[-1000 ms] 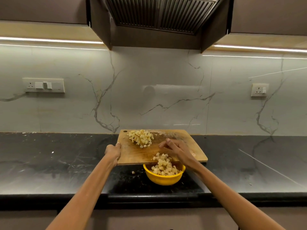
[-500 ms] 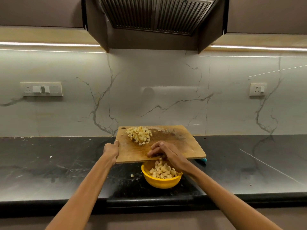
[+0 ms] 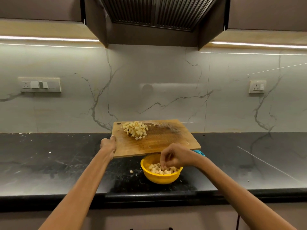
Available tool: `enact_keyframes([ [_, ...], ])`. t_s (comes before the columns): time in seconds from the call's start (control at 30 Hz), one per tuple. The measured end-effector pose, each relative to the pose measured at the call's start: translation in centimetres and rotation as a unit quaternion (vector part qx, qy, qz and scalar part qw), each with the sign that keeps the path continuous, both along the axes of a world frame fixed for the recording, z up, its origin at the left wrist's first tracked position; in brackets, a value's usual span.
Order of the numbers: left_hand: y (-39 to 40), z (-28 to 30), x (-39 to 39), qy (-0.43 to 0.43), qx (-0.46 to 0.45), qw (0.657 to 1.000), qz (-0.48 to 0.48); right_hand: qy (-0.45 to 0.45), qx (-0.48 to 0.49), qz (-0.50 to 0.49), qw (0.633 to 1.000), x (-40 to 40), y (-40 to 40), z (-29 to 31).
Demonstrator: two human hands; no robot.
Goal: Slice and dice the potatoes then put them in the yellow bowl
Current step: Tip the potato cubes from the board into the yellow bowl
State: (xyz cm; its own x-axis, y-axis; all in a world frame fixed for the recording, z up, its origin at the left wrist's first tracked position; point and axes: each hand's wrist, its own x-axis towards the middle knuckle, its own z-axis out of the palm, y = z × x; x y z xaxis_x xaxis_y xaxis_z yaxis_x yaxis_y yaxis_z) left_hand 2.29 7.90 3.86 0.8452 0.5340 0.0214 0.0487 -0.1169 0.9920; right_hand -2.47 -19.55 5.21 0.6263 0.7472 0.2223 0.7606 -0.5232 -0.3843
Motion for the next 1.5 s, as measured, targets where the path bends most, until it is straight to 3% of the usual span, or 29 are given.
enact_keyframes([
  [0.1,0.1,0.0,-0.2,-0.004,0.006,1.000,0.006,-0.031,-0.052,-0.032,0.998,0.0,0.5,-0.4],
  [0.27,-0.2,-0.6,-0.4,0.008,0.007,1.000,0.000,-0.090,0.070,-0.043,0.993,-0.9,1.0,1.4],
  [0.5,-1.3,-1.6,-0.6,0.019,-0.007,1.000,-0.021,-0.123,0.151,-0.130,0.972,3.9,4.1,1.6],
  [0.8,-0.8,-1.5,-0.2,0.029,-0.019,0.999,-0.038,-0.177,0.017,-0.097,0.979,8.4,12.6,1.9],
  [1.0,-0.5,-1.6,0.1,0.028,-0.013,0.999,-0.028,-0.210,0.001,-0.072,0.975,8.0,11.0,0.9],
  [1.2,-1.0,-1.9,-0.3,0.036,-0.001,0.999,-0.027,-0.188,0.028,-0.053,0.980,6.6,6.1,-0.5],
  [1.37,-1.1,-1.7,-0.4,0.024,-0.018,0.999,-0.035,-0.087,0.207,-0.091,0.970,5.2,3.5,0.4],
  [1.5,-1.2,-1.5,-0.5,0.018,-0.007,0.999,-0.027,-0.028,0.256,-0.131,0.957,5.0,2.5,1.3],
])
